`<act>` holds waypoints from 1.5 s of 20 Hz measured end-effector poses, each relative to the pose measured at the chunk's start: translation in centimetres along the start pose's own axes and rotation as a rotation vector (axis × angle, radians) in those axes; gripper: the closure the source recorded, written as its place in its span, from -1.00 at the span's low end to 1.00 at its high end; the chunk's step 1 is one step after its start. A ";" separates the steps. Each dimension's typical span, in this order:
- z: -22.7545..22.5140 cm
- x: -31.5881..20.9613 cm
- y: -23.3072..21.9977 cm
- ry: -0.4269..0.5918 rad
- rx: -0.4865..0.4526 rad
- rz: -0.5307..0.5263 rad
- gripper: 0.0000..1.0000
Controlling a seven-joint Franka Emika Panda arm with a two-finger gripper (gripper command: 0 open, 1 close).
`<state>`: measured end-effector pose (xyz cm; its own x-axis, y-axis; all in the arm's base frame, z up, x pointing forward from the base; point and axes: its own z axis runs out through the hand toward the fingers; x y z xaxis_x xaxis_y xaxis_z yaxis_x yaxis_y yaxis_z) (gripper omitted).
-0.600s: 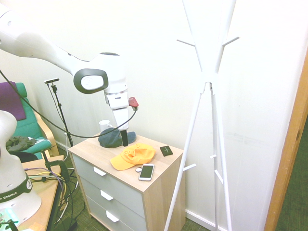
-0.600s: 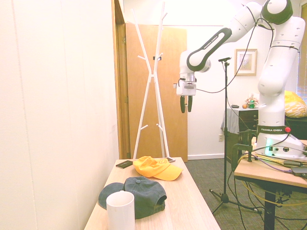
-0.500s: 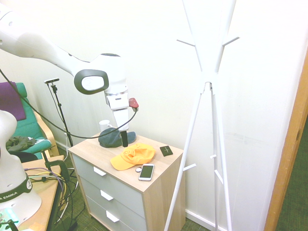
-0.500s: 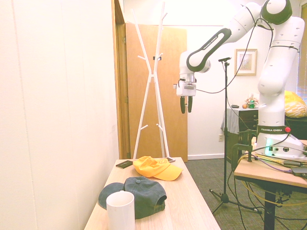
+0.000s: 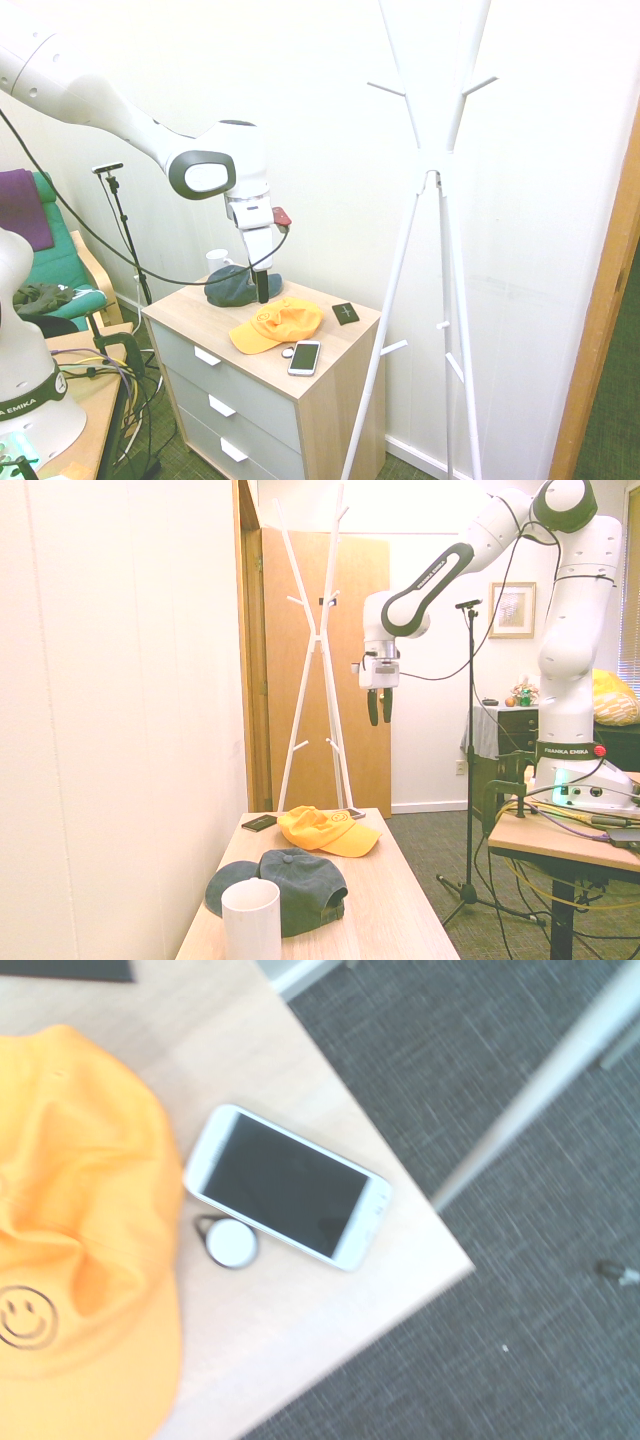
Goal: Hang the cap
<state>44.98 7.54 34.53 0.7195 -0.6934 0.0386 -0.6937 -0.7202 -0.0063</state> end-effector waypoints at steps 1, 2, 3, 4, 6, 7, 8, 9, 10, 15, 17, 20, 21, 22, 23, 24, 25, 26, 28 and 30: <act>0.6 -0.4 -0.9 -0.002 -0.006 -0.012 -1.00; 1.2 -0.7 -1.9 -0.005 -0.012 -0.024 -1.00; 1.7 -1.2 -3.0 -0.006 -0.016 -0.035 -1.00; 2.3 -1.7 -4.0 -0.006 -0.022 -0.045 -1.00; 3.4 -2.9 -6.2 -0.010 -0.033 -0.068 -1.00; 4.0 -3.5 -7.2 -0.010 -0.034 -0.077 -1.00; 4.5 -4.1 -8.1 -0.010 -0.037 -0.084 -1.00; 5.0 -4.6 -9.0 -0.013 -0.039 -0.090 -1.00; 5.6 -5.1 -9.8 -0.015 -0.040 -0.094 -1.00; 7.7 -6.8 -14.0 -0.026 -0.039 -0.104 -1.00; 8.8 -7.7 -15.6 -0.030 -0.042 -0.107 -1.00; 10.7 -8.5 -17.3 -0.039 -0.048 -0.106 -1.00; 11.5 -8.6 -17.5 -0.042 -0.049 -0.104 -1.00; 12.4 -8.5 -17.7 -0.044 -0.051 -0.101 -1.00; 13.2 -8.3 -17.7 -0.045 -0.047 -0.099 -1.00; 13.9 -8.1 -17.8 -0.045 -0.038 -0.100 -1.00; 14.6 -7.9 -17.8 -0.045 -0.031 -0.099 -1.00; 15.3 -7.8 -17.7 -0.044 -0.027 -0.098 -1.00; 16.2 -7.5 -17.6 -0.042 -0.015 -0.100 -1.00; 16.9 -7.5 -17.8 -0.036 0.006 -0.120 -1.00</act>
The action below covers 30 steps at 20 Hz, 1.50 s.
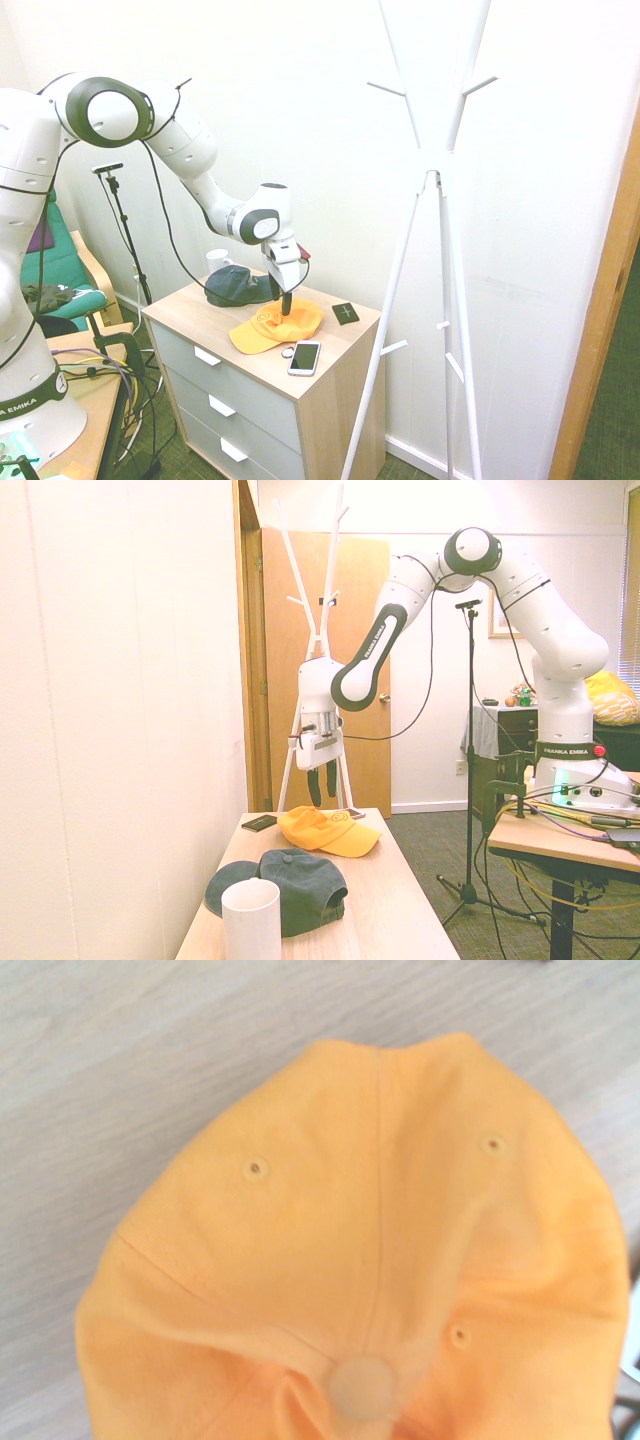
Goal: Hang the cap
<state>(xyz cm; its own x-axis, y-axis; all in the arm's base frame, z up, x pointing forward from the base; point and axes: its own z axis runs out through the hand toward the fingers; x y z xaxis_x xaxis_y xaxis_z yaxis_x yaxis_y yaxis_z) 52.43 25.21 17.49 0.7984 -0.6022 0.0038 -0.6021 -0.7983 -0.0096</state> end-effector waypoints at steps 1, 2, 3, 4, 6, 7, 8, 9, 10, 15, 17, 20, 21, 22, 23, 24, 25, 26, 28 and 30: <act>0.2 -0.1 -0.1 0.006 0.011 -0.011 -1.00; 0.5 -0.2 -0.3 0.013 0.022 -0.021 -1.00; 0.7 -0.3 -0.5 0.021 0.032 -0.029 -1.00; 0.9 -0.4 -0.5 0.028 0.038 -0.033 1.00; 1.3 -0.5 -0.6 0.039 0.041 -0.040 1.00; 1.5 -0.5 -0.6 0.044 0.040 -0.044 1.00; 1.6 -0.5 -0.6 0.047 0.039 -0.046 1.00; 1.7 -0.5 -0.6 0.050 0.041 -0.048 1.00; 1.8 -0.5 -0.6 0.053 0.043 -0.050 1.00; 1.8 -0.4 -0.7 0.075 0.050 -0.063 1.00; 1.8 -0.6 -0.8 0.079 0.050 -0.067 1.00; 1.7 -0.7 -1.0 0.082 0.050 -0.071 1.00; 1.7 -0.7 -0.9 0.084 0.049 -0.071 1.00; 1.7 -0.7 -0.9 0.085 0.048 -0.071 1.00; 1.7 -0.7 -0.9 0.087 0.047 -0.071 1.00; 1.7 -0.8 -1.0 0.088 0.047 -0.073 1.00; 1.7 -1.0 -1.1 0.089 0.047 -0.076 1.00; 1.7 -1.2 -1.2 0.089 0.047 -0.078 1.00; 1.7 -1.4 -1.3 0.089 0.047 -0.082 1.00; 1.7 -1.5 -1.3 0.090 0.047 -0.083 1.00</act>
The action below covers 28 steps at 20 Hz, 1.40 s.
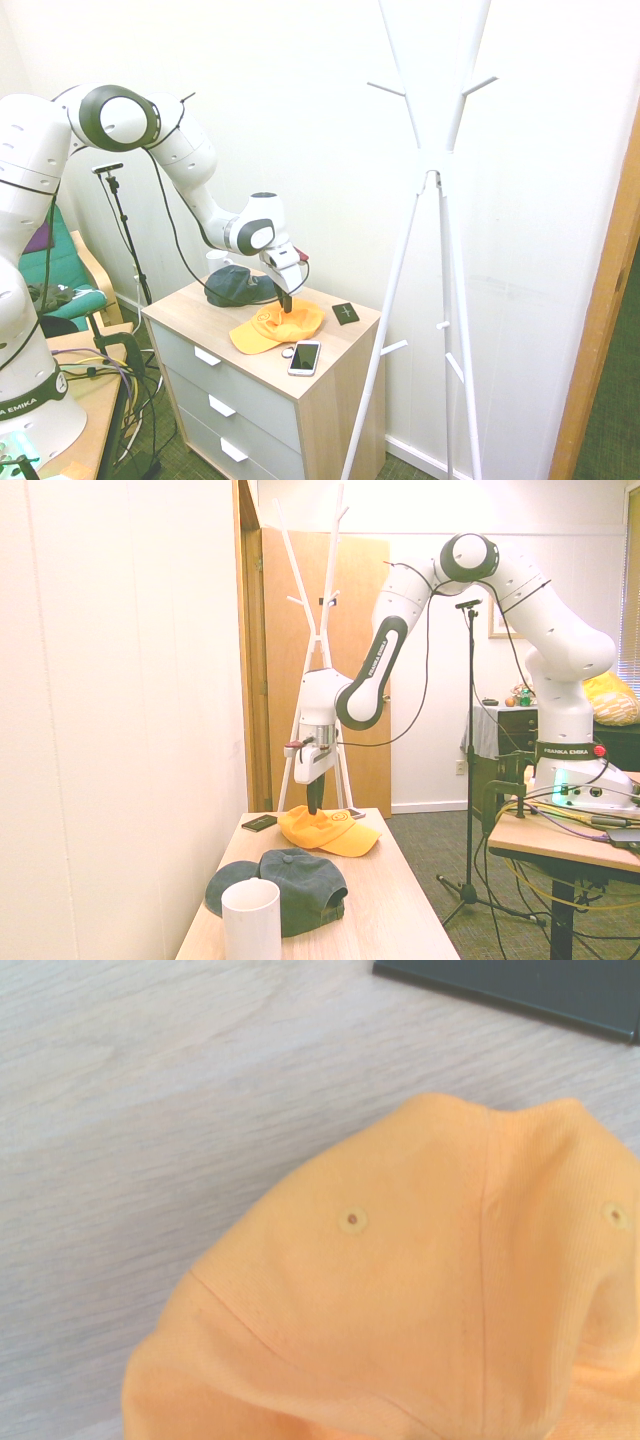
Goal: Hang the cap
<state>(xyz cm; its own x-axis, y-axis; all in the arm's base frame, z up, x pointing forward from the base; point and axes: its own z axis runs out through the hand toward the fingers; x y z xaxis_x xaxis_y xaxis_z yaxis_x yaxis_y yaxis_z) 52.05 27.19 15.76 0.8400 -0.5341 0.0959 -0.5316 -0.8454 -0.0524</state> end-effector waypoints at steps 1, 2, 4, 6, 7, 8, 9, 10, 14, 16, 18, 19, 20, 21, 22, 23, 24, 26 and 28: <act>0.0 0.0 0.0 0.001 0.000 0.000 1.00; 0.0 0.0 0.0 0.002 0.000 0.002 1.00; 0.0 0.0 0.0 0.005 0.000 0.005 1.00; -0.1 0.1 0.0 0.008 0.002 0.006 1.00; -0.3 0.1 0.0 0.010 0.003 0.006 1.00; -0.5 0.1 0.0 0.012 0.004 0.004 1.00; -0.9 0.1 -0.1 0.016 0.003 -0.001 1.00; -1.4 0.1 -0.2 0.023 0.004 -0.006 1.00; -4.7 -0.1 -0.5 0.039 0.012 -0.017 1.00; -7.0 0.0 -0.4 0.047 0.007 -0.019 1.00; -9.8 0.1 0.0 0.056 -0.014 -0.006 1.00; -11.4 0.2 0.2 0.067 -0.025 0.001 1.00; -12.8 0.3 0.4 0.082 -0.036 0.005 1.00; -14.3 0.5 0.7 0.102 -0.049 0.012 1.00; -15.8 0.9 1.1 0.126 -0.063 0.020 1.00; -17.4 1.3 1.5 0.151 -0.074 0.028 1.00; -19.1 1.6 2.0 0.178 -0.085 0.035 1.00; -22.7 2.3 3.2 0.239 -0.106 0.059 1.00; -26.1 3.0 4.6 0.307 -0.120 0.098 1.00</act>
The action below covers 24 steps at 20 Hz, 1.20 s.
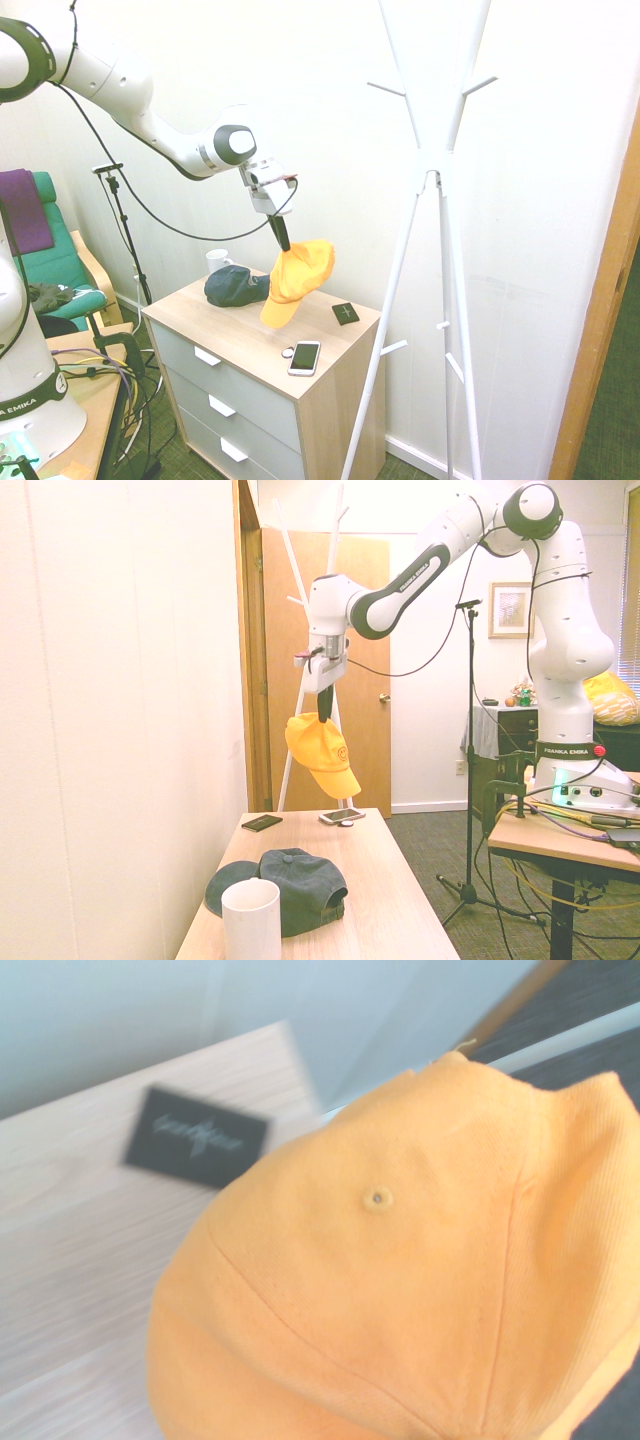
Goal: Hang the cap
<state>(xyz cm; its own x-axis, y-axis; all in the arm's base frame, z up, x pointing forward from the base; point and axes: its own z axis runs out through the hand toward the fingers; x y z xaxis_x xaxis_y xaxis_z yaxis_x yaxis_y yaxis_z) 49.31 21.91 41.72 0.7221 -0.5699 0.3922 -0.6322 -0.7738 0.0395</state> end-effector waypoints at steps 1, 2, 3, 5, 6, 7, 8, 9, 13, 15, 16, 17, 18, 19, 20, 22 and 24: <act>-1.2 0.8 1.0 0.036 -0.009 0.023 1.00; -2.3 1.7 2.0 0.067 -0.020 0.041 1.00; -3.3 2.5 3.1 0.100 -0.031 0.053 1.00; -5.2 4.2 5.3 0.172 -0.063 0.071 1.00; -6.0 4.9 6.4 0.208 -0.085 0.076 1.00; -6.8 5.4 7.2 0.241 -0.104 0.079 1.00; -7.6 5.9 7.9 0.272 -0.121 0.082 1.00; -8.3 6.2 8.5 0.299 -0.135 0.085 1.00; -12.1 7.6 10.5 0.405 -0.193 0.103 1.00; -14.0 8.1 11.0 0.449 -0.239 0.103 1.00; -14.7 8.3 11.1 0.468 -0.264 0.096 1.00; -15.4 8.6 11.2 0.486 -0.286 0.088 1.00; -16.1 9.0 11.3 0.507 -0.304 0.080 1.00; -16.7 9.4 11.4 0.531 -0.316 0.075 1.00; -17.3 9.9 11.5 0.553 -0.328 0.073 1.00; -18.2 10.7 11.5 0.589 -0.351 0.070 1.00; -19.2 11.4 11.5 0.619 -0.363 0.070 1.00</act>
<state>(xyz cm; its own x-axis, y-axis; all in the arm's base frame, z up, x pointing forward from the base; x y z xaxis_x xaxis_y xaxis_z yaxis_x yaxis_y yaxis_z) 44.89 11.78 64.35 0.4531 -0.2705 0.8494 -0.8021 -0.5395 0.2561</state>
